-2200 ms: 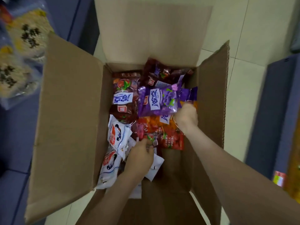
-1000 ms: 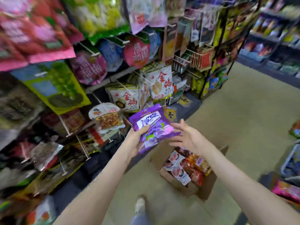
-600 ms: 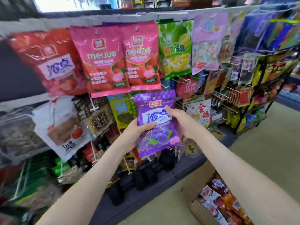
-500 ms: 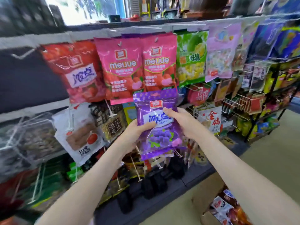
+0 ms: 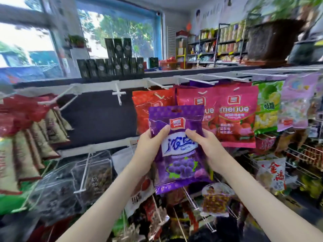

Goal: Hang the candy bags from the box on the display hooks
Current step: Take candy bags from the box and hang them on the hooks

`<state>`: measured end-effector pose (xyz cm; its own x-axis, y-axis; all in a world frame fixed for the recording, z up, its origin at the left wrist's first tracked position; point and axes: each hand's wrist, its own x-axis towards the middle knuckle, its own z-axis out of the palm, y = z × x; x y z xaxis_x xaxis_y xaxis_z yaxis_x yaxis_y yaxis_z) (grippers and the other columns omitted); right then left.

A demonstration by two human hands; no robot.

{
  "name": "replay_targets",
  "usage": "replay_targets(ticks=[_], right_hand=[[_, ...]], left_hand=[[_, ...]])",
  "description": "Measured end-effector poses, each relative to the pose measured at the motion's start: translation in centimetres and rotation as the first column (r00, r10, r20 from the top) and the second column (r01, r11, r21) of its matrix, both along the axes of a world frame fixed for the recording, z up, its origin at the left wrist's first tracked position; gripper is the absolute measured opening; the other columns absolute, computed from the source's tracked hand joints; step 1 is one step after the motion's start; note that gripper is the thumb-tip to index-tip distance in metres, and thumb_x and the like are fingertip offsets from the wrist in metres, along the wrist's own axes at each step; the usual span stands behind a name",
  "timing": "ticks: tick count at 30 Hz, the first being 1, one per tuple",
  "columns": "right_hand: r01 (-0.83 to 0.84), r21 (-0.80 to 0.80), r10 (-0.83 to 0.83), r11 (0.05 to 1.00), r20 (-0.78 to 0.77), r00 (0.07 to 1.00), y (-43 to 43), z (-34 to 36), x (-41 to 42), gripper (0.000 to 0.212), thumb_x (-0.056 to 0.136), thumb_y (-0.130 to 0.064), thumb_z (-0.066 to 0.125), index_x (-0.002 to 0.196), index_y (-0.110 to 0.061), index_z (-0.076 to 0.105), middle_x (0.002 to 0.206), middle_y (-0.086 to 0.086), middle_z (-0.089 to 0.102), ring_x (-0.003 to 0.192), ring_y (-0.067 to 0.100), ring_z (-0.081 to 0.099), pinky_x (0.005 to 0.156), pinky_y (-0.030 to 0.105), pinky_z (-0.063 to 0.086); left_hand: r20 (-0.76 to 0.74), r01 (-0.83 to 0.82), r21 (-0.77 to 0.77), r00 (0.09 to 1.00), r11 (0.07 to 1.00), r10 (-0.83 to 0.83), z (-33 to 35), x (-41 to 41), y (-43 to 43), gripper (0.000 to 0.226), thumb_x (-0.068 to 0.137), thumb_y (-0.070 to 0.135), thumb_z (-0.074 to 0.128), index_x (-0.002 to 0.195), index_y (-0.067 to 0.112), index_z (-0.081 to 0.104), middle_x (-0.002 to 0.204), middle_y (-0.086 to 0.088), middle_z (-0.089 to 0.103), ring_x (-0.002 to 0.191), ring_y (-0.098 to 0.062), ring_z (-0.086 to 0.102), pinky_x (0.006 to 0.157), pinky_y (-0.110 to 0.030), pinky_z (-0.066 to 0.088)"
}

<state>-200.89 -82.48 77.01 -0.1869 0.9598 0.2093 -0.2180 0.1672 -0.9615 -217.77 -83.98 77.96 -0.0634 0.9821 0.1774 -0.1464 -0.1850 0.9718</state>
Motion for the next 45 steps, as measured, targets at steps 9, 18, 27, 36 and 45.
replay_targets(ticks=[9, 18, 27, 36, 45], right_hand=[[0.288, 0.49, -0.401, 0.823, 0.144, 0.905, 2.9, 2.4, -3.8, 0.049, 0.087, -0.011, 0.064, 0.099, -0.038, 0.025, 0.109, -0.013, 0.038, 0.102, 0.004, 0.046, 0.092, 0.019, 0.038], [0.183, 0.654, -0.453, 0.734, 0.272, 0.849, 4.3, 4.0, -4.0, 0.038, 0.096, -0.015, 0.051, 0.122, -0.043, 0.051, 0.118, -0.026, 0.024, 0.105, -0.033, 0.022, 0.086, -0.011, 0.019], [0.167, 0.666, -0.438, 0.727, 0.263, 0.859, 5.2, 4.5, -4.4, 0.042, 0.095, -0.011, 0.052, 0.121, -0.044, 0.049, 0.118, -0.003, 0.031, 0.101, -0.028, 0.032, 0.089, -0.005, 0.03], [0.085, 0.589, -0.349, 0.804, 0.352, 0.868, 5.6, 4.3, -4.8, 0.043, 0.096, -0.012, 0.051, 0.122, -0.045, 0.047, 0.122, -0.001, 0.03, 0.11, 0.004, 0.041, 0.085, -0.002, 0.039], [0.135, 0.821, -0.781, 0.555, 0.458, 0.425, 8.0, 4.2, -6.7, 0.055, 0.093, -0.018, 0.056, 0.143, -0.029, 0.038, 0.155, 0.011, 0.013, 0.138, 0.028, 0.008, 0.112, 0.049, 0.015]], left_hand=[[0.051, -0.111, 0.011, 0.993, 0.994, 0.11, 1.3, -1.2, 2.4, 0.027, 0.082, 0.033, 0.073, 0.099, 0.013, 0.069, 0.092, -0.009, 0.075, 0.086, -0.028, 0.072, 0.086, -0.051, 0.055], [0.15, -0.186, 0.115, 0.974, 0.976, 0.168, 3.5, -0.8, 3.9, 0.025, 0.086, 0.03, 0.069, 0.099, 0.008, 0.068, 0.092, -0.012, 0.074, 0.086, -0.031, 0.071, 0.08, -0.045, 0.057], [0.046, -0.312, 0.166, 0.95, 0.936, 0.309, 3.7, -0.8, 4.9, 0.032, 0.075, 0.053, 0.069, 0.087, 0.023, 0.07, 0.087, -0.003, 0.075, 0.084, -0.024, 0.072, 0.082, -0.052, 0.056], [-0.02, -0.407, 0.148, 0.91, 0.901, 0.414, 2.4, -1.4, 5.1, 0.021, 0.086, 0.045, 0.065, 0.09, 0.024, 0.064, 0.088, 0.001, 0.073, 0.082, -0.016, 0.07, 0.077, -0.039, 0.058], [-0.461, -0.372, 0.772, 0.23, 0.515, 0.857, 0.5, -2.3, 6.2, 0.073, 0.08, 0.02, 0.074, 0.142, 0.015, 0.036, 0.139, -0.02, 0.036, 0.128, -0.034, 0.033, 0.103, -0.049, 0.034]])
